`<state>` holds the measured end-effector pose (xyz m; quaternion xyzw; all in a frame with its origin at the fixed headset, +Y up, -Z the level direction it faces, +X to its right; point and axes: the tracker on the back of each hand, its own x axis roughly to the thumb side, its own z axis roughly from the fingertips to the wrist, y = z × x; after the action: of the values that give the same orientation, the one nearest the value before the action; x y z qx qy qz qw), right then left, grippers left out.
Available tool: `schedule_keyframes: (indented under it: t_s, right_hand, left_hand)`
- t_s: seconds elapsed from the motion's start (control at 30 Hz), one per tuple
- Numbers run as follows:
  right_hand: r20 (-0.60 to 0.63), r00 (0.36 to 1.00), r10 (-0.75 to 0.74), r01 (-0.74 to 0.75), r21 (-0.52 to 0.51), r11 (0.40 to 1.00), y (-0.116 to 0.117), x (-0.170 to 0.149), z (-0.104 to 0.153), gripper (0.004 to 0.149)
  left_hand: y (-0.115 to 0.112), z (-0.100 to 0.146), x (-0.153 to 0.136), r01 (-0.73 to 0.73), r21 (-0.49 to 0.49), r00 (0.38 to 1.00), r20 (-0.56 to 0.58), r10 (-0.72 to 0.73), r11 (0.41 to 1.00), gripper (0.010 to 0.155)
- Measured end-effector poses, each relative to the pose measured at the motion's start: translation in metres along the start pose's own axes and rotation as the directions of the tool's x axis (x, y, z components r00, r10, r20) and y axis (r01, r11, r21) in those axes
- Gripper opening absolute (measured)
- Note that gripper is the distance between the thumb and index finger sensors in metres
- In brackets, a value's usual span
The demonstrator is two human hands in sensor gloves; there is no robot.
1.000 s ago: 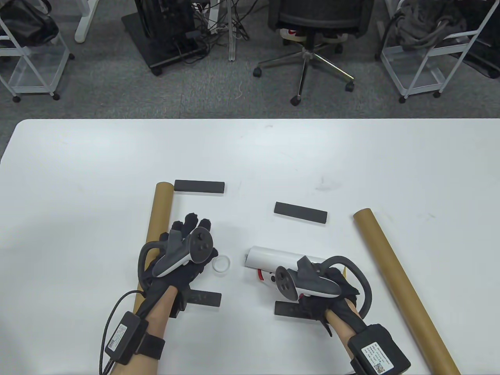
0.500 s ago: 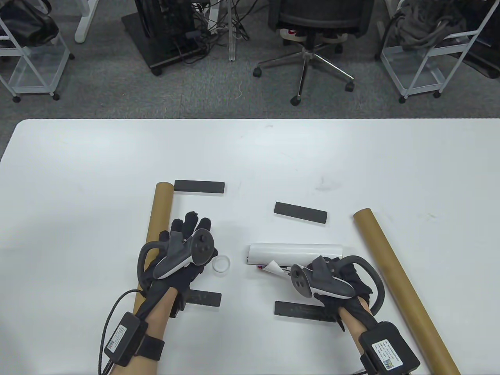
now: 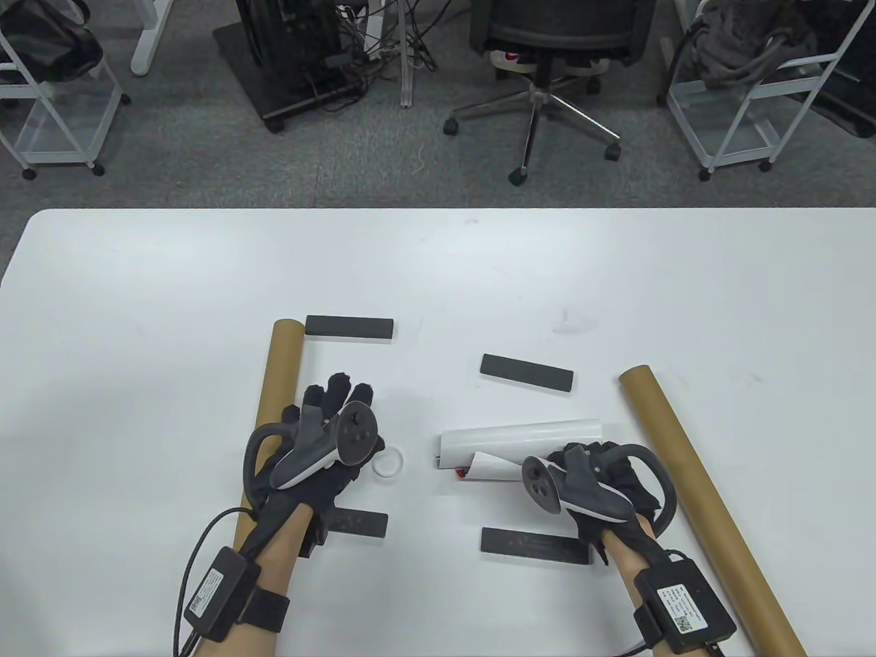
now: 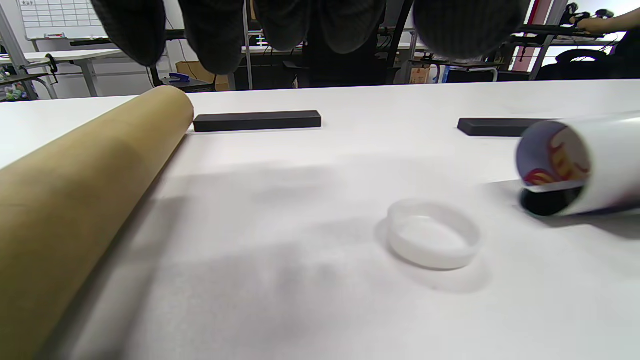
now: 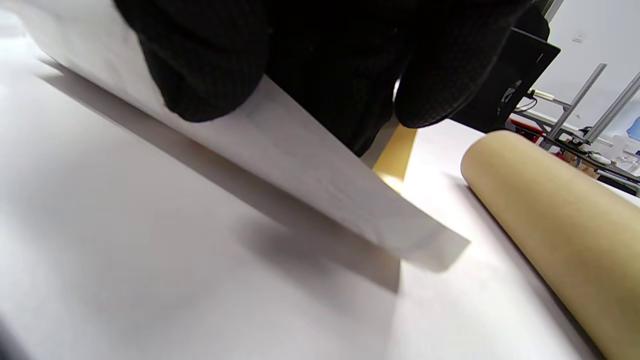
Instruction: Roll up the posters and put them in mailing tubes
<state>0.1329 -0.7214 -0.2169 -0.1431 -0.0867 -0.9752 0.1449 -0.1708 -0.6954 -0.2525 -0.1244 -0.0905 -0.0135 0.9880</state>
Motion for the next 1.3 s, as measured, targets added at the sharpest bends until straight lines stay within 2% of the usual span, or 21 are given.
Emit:
schedule_keyframes:
  t_s: [0.2, 0.33, 0.43, 0.73, 0.9, 1.0, 1.1, 1.17, 1.23, 1.3]
  right_hand:
    - [-0.007, 1.0, -0.022, 0.021, -0.054, 0.998, -0.025, 0.002, -0.003, 0.039]
    - [0.016, 1.0, -0.015, 0.016, -0.083, 0.996, -0.035, 0.009, -0.004, 0.038]
    - [0.027, 1.0, -0.017, 0.019, -0.094, 0.995, -0.04, 0.012, -0.004, 0.038]
    - [0.047, 0.999, 0.007, -0.002, -0.119, 0.993, -0.053, 0.016, -0.006, 0.038]
    - [0.052, 0.999, -0.001, 0.008, -0.132, 0.991, -0.06, 0.017, -0.004, 0.038]
    - [0.05, 0.999, -0.004, 0.01, -0.136, 0.991, -0.062, 0.016, -0.004, 0.038]
    - [0.041, 0.999, -0.009, 0.015, -0.141, 0.99, -0.062, 0.014, -0.004, 0.038]
    - [0.032, 0.999, -0.025, 0.029, -0.15, 0.988, -0.062, 0.011, -0.003, 0.039]
    - [0.027, 0.998, -0.065, 0.069, -0.175, 0.982, -0.065, 0.005, -0.001, 0.04]
    - [0.023, 0.994, -0.106, 0.108, -0.187, 0.976, -0.068, -0.001, 0.0, 0.04]
  left_hand:
    - [0.005, 0.001, 0.018, -0.086, -0.02, 0.993, 0.079, 0.088, 0.996, 0.075]
    - [0.012, 0.002, 0.037, -0.147, 0.031, 0.978, 0.157, 0.14, 0.989, 0.075]
    - [0.021, 0.001, 0.047, -0.202, -0.003, 0.961, 0.194, 0.199, 0.979, 0.075]
    - [0.031, -0.015, 0.064, -0.308, -0.115, 0.929, 0.179, 0.324, 0.944, 0.078]
    - [0.028, -0.022, 0.08, -0.31, -0.13, 0.918, 0.215, 0.332, 0.942, 0.076]
    - [0.027, -0.024, 0.09, -0.29, -0.106, 0.924, 0.23, 0.307, 0.951, 0.076]
    - [0.029, -0.024, 0.095, -0.294, -0.029, 0.926, 0.239, 0.293, 0.955, 0.067]
    - [0.031, -0.024, 0.096, -0.301, -0.02, 0.924, 0.242, 0.297, 0.953, 0.052]
    - [0.032, -0.023, 0.094, -0.338, 0.036, 0.914, 0.251, 0.318, 0.941, 0.04]
    - [0.035, -0.021, 0.091, -0.362, 0.069, 0.908, 0.253, 0.334, 0.93, 0.039]
